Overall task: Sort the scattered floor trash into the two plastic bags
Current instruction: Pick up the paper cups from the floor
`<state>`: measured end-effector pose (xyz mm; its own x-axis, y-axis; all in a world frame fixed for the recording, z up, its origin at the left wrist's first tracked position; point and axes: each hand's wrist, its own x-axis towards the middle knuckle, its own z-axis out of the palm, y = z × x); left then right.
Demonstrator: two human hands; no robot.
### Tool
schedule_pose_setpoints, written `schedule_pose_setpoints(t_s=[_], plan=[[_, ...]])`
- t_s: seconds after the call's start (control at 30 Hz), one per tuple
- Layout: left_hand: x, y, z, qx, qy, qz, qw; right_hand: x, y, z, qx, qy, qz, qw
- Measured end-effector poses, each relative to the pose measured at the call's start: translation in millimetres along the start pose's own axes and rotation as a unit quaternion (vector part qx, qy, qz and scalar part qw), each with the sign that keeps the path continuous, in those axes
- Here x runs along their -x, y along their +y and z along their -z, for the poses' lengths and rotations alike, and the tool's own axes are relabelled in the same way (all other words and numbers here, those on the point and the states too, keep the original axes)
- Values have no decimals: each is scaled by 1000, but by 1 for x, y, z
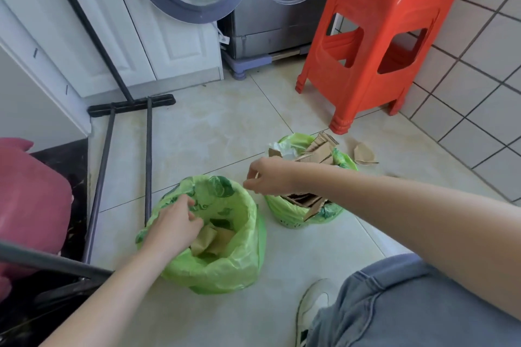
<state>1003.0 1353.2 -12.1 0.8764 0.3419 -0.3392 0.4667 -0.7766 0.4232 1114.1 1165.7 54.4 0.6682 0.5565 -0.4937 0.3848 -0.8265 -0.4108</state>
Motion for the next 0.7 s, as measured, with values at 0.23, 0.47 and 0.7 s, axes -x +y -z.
schedule_pose_setpoints(t_s=[0.23,0.47,0.7], plan=[[-9,79,-21,49,28,-121,991,31,78,32,0,65,-55,996],[-18,184,-52,80,29,-227,970,73,171,58,-41,117,-141,982],[-37,282,-104,80,19,-310,947,95,268,53,-123,168,-203,957]])
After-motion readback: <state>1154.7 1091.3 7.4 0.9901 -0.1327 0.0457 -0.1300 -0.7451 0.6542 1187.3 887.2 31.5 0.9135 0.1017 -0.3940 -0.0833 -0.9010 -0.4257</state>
